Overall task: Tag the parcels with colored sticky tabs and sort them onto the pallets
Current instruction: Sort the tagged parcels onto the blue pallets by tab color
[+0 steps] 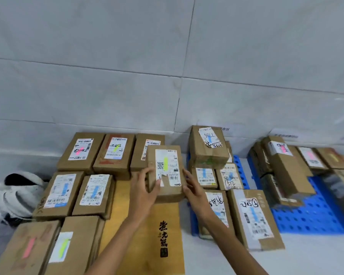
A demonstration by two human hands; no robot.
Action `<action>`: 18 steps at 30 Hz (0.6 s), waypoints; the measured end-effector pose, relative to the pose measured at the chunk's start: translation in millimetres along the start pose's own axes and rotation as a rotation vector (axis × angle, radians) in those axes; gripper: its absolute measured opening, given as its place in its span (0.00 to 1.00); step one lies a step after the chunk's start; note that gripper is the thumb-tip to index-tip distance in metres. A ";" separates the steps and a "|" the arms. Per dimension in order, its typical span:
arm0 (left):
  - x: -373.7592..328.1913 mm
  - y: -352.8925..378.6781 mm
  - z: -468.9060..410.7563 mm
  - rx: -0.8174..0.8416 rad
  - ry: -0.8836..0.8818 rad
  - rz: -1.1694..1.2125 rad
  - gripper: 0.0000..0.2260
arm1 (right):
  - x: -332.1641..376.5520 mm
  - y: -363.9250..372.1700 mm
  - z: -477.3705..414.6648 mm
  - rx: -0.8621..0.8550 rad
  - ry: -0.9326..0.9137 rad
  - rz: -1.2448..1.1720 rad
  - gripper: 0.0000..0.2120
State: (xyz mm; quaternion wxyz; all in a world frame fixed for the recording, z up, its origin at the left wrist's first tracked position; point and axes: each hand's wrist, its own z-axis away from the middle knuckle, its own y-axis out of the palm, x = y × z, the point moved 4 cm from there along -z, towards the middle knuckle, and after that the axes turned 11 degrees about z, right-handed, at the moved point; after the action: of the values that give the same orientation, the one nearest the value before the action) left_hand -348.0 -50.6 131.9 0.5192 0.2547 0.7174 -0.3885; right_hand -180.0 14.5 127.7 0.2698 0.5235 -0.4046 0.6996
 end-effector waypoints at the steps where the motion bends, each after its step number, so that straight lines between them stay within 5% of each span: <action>1: -17.3 10.2 -1.0 0.018 0.036 0.024 0.18 | 10.0 -17.3 7.1 -0.054 -0.026 -0.013 0.20; 7: -108.8 80.1 -2.9 0.165 0.196 0.224 0.19 | 38.8 -117.1 47.5 -0.361 -0.112 -0.052 0.20; 18: -212.9 297.2 34.5 0.341 0.236 0.535 0.18 | -13.5 -342.6 101.4 -0.580 -0.074 -0.152 0.18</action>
State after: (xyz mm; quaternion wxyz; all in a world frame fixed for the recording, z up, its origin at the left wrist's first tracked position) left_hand -30.2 98.1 240.0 0.4660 0.5604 0.6049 -0.3206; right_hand 150.7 109.7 224.8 0.4447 0.4785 -0.5566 0.5133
